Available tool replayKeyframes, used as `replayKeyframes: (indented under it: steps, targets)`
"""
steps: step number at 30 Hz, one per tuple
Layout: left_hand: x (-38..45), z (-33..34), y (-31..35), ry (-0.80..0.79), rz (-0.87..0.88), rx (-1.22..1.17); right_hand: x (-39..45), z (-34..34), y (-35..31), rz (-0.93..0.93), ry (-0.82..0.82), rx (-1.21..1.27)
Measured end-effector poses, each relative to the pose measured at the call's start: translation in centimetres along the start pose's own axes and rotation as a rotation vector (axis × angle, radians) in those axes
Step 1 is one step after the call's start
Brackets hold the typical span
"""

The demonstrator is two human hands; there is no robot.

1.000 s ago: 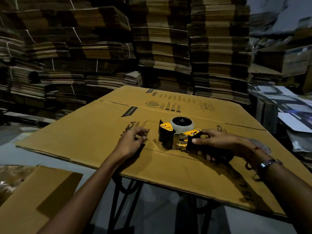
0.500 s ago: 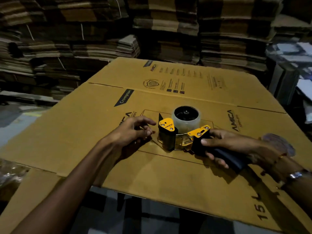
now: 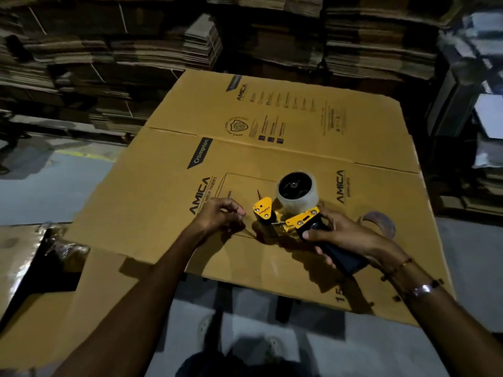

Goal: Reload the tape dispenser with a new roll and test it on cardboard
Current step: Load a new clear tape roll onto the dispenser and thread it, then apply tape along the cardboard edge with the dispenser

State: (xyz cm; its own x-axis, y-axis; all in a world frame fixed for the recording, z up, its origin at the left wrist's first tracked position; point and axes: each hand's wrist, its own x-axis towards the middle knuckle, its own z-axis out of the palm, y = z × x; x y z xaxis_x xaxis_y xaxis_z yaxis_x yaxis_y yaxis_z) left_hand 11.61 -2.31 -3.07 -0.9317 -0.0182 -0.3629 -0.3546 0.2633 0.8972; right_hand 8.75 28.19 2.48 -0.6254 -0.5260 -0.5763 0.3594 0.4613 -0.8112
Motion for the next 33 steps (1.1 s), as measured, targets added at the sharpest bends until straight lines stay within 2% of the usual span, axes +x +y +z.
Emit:
replayKeyframes:
  steps: [9,12,16,20,24,27,33]
  targets:
    - [0.2,2.8,1.6,-0.171,0.101,-0.019,-4.7,0.1,1.6,-0.001,0.101,0.03]
    - [0.8,2.8,1.6,-0.254,0.08,-0.047,-5.9,1.4,1.9,-0.03,0.201,0.061]
    - [1.6,3.3,1.2,-0.377,0.167,0.044,-7.4,4.0,2.3,-0.065,0.358,-0.002]
    - [2.1,3.9,0.6,-0.471,0.134,0.016,-8.6,7.2,3.3,-0.064,0.522,-0.315]
    - [2.2,4.6,-1.2,-0.514,0.085,-0.015,-9.0,11.3,4.8,-0.032,0.643,-0.369]
    - [2.1,5.3,-2.4,-0.514,0.055,-0.068,-8.7,13.9,6.7,-0.006,0.743,-0.504]
    - [2.5,5.9,-2.9,-0.59,0.039,0.034,-7.9,16.9,9.6,0.01,0.804,-0.854]
